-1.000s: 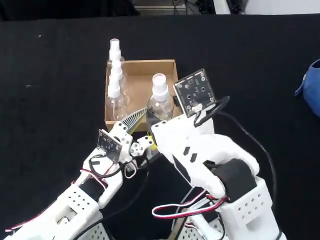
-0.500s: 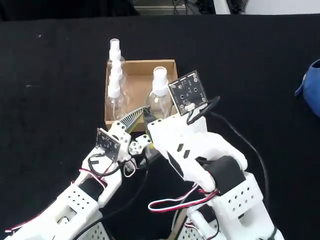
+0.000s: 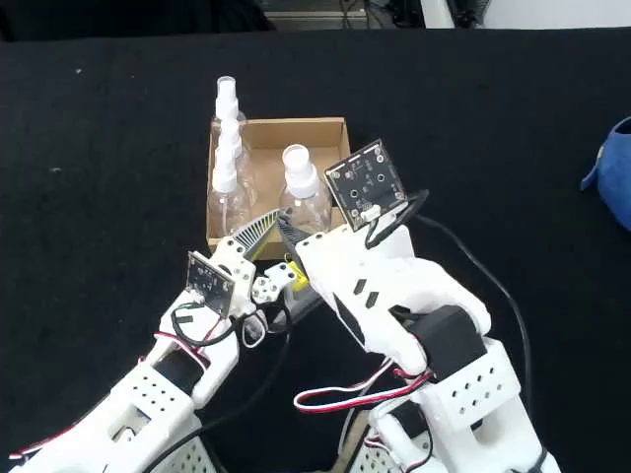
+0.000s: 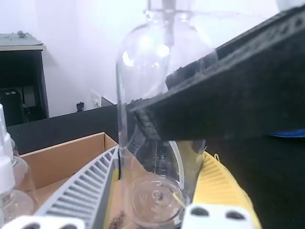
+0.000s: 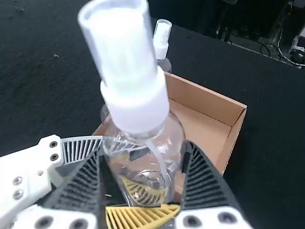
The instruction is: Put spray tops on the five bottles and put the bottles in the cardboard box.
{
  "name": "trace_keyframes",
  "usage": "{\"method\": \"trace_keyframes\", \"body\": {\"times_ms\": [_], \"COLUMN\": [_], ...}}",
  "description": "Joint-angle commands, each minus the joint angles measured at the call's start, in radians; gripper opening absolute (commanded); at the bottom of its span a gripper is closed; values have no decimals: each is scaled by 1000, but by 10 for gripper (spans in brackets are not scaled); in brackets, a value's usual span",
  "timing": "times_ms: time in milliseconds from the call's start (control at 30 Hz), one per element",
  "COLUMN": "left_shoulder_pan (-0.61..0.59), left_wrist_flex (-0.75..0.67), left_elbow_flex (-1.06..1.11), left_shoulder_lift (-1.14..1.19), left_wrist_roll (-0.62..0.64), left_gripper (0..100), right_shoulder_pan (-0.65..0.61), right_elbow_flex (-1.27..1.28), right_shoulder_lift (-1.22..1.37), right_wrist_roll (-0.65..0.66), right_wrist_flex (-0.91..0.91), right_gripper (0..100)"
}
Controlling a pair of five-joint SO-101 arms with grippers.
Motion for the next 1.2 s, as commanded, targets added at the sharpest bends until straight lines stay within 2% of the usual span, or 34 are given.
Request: {"method": "trace_keyframes", "body": {"times_ms": [0, 233, 367, 700, 767, 867, 933, 1067, 1167], "left_shoulder_pan": [-7, -15, -12, -12, -12, -13, -13, -13, -19], "left_wrist_flex": [-43, -84, -12, -2, 0, 3, 54, 83, 81], "left_elbow_flex": [24, 24, 24, 24, 24, 24, 24, 24, 24], "left_shoulder_lift": [-21, -9, -20, -20, -20, -11, -20, -21, -21], "left_wrist_roll": [-9, -6, -9, -8, -2, -2, -2, -2, -2], "left_gripper": [30, 30, 33, 34, 63, 159, 207, 220, 220], "right_shoulder_pan": [-14, -14, -14, -14, -14, -14, -14, -6, 46], "right_elbow_flex": [4, 4, 4, 4, 4, 4, 4, 4, 7], "right_shoulder_lift": [-16, -16, -16, -16, -16, -16, -16, -16, -16], "right_wrist_roll": [11, 12, 12, 12, 12, 12, 12, 12, 12], "right_wrist_flex": [-15, -14, -15, -11, -9, -9, -9, -15, -37], "right_gripper": [10, 11, 11, 11, 11, 11, 11, 11, 11]}}
